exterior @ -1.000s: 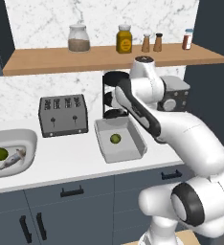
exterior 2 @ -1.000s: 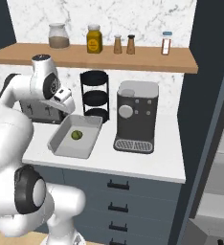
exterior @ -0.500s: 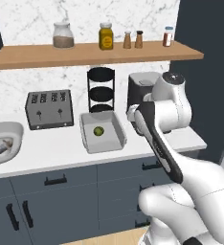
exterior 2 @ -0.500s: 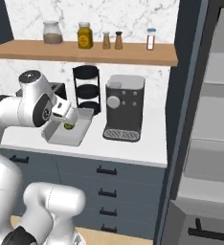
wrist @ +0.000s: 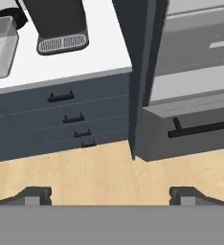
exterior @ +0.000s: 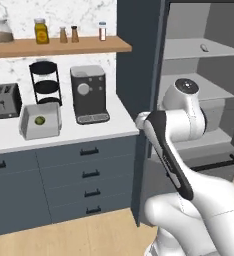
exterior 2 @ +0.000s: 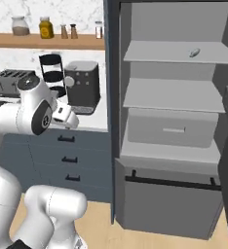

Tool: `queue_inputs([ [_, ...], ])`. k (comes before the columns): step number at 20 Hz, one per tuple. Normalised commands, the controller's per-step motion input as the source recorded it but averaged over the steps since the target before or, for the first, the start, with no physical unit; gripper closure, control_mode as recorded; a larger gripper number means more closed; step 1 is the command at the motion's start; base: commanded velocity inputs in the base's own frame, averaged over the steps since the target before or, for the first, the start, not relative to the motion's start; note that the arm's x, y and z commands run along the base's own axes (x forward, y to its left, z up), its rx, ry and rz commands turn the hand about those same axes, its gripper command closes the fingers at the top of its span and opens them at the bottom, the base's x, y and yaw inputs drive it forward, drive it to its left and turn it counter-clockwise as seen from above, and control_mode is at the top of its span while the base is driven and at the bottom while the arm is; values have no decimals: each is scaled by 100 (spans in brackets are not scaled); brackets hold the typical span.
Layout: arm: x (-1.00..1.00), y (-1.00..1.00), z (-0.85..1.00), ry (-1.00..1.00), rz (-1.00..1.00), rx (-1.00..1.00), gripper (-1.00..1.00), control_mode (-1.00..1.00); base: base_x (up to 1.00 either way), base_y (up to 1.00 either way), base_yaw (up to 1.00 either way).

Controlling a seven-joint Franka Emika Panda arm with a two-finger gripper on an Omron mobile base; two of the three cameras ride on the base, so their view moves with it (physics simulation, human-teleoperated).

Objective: Place one lime and one fish in each tupperware on the nearby counter, to pack two identical lunches.

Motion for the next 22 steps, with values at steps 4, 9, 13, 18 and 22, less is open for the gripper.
queue_inputs([
  [4,0,0,0,0,0,0,-100,100,10,-100,2],
  [9,0,0,0,0,0,0,-100,100,64,-90,3],
  [13,0,0,0,0,0,0,-100,100,52,-3,-5],
  [18,0,0,0,0,0,0,-100,100,85,-15,-9],
  [22,0,0,0,0,0,0,-100,100,0,-66,-9],
])
